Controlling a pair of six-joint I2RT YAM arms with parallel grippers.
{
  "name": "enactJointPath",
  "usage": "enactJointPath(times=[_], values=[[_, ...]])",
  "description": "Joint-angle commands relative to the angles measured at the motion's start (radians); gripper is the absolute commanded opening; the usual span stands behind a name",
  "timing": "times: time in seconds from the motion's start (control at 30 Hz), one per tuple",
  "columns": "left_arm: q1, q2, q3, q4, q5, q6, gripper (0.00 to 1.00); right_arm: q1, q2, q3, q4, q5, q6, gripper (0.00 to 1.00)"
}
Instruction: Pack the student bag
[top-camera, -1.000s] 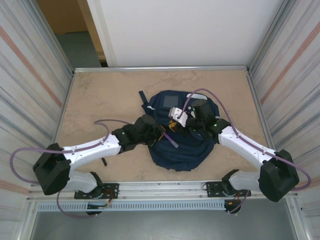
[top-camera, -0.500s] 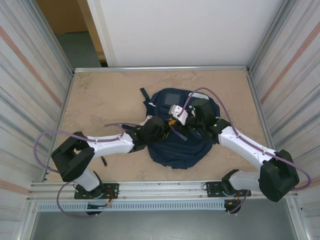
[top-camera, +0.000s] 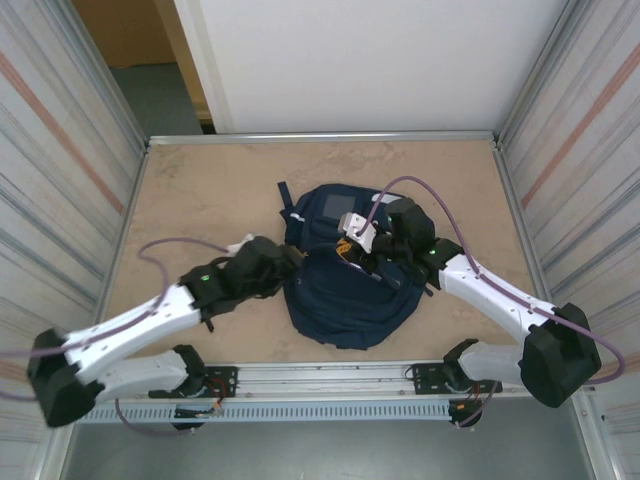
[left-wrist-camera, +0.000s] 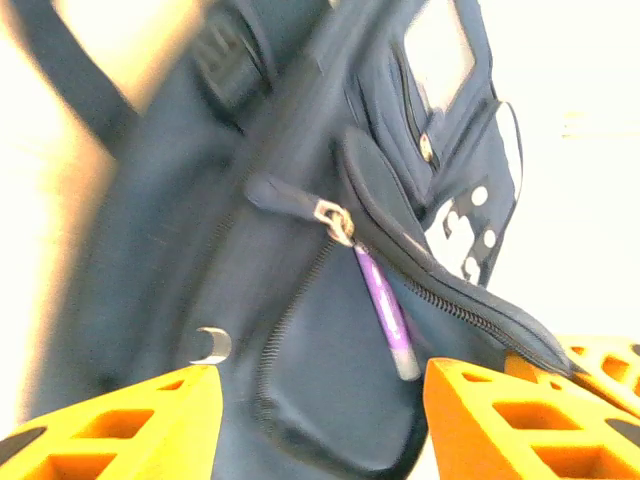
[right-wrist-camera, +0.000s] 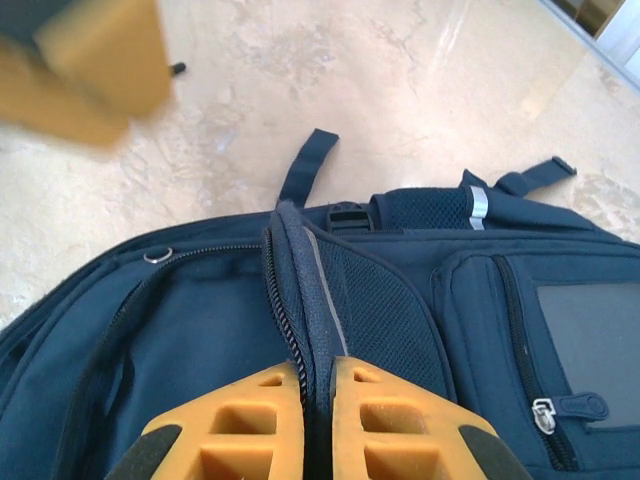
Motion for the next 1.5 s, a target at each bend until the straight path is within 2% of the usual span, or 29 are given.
enactJointPath(times=[0.0,0.07,0.17,0.2,0.27,0.33,0.43,0.6,0.73,0.83,0.9,0.97,1.0,1.07,1.2,1.23,1.3,1.47], values=[[0.084,-0.098,-0.011,-0.404,-0.071,0.100,0.56,-0.013,-0.003,-0.006,-0.022,0.020,-0.010,0.00],[0.163,-0.156,-0.029,-0.495,-0.023,0.146,0.56,-0.011,0.003,0.003,-0.031,0.016,-0.010,0.00],[0.310,-0.228,-0.060,-0.602,-0.023,0.242,0.56,-0.005,-0.006,0.005,-0.035,0.016,-0.010,0.00],[0.379,-0.242,-0.069,-0.627,-0.020,0.294,0.95,-0.006,-0.011,0.002,-0.036,0.016,-0.014,0.00],[0.544,-0.255,-0.071,-0.723,0.010,0.345,0.99,-0.013,-0.007,0.007,-0.063,0.009,-0.039,0.00],[0.721,-0.276,-0.089,-0.709,0.095,0.504,0.99,-0.016,-0.006,0.012,-0.081,0.006,-0.050,0.00],[0.858,-0.273,-0.143,-0.573,0.251,0.613,0.99,-0.019,-0.004,0.005,-0.060,-0.012,-0.046,0.00],[0.880,-0.041,-0.146,-0.503,0.253,0.655,0.99,-0.019,-0.009,0.028,-0.104,-0.039,-0.062,0.00],[0.882,0.123,-0.146,-0.421,0.262,0.738,0.99,-0.019,-0.037,0.005,-0.108,-0.023,-0.068,0.00],[0.883,0.191,-0.136,-0.406,0.202,0.779,0.98,-0.019,-0.028,0.028,-0.158,-0.047,-0.103,0.00],[0.892,0.214,-0.153,-0.355,0.170,0.808,0.92,-0.015,-0.026,0.030,-0.159,-0.054,-0.110,0.00],[0.919,0.241,-0.178,-0.302,0.153,0.832,0.81,-0.010,-0.024,0.021,-0.146,-0.044,-0.106,0.00],[0.939,0.261,-0.189,-0.271,0.173,0.849,0.74,-0.010,-0.021,0.020,-0.143,-0.043,-0.105,0.00],[0.972,0.312,-0.175,-0.258,0.237,0.868,0.67,-0.007,-0.014,0.026,-0.151,-0.048,-0.105,0.00],[0.972,0.374,-0.153,-0.235,0.272,0.867,0.62,0.001,-0.024,0.027,-0.159,-0.047,-0.116,0.00],[0.973,0.389,-0.153,-0.234,0.275,0.862,0.57,0.001,-0.025,0.028,-0.159,-0.048,-0.117,0.00],[0.972,0.412,-0.159,-0.222,0.290,0.857,0.33,0.000,-0.028,0.031,-0.161,-0.049,-0.119,0.00],[0.971,0.424,-0.160,-0.211,0.322,0.865,0.30,0.001,-0.032,0.031,-0.164,-0.060,-0.117,0.00]])
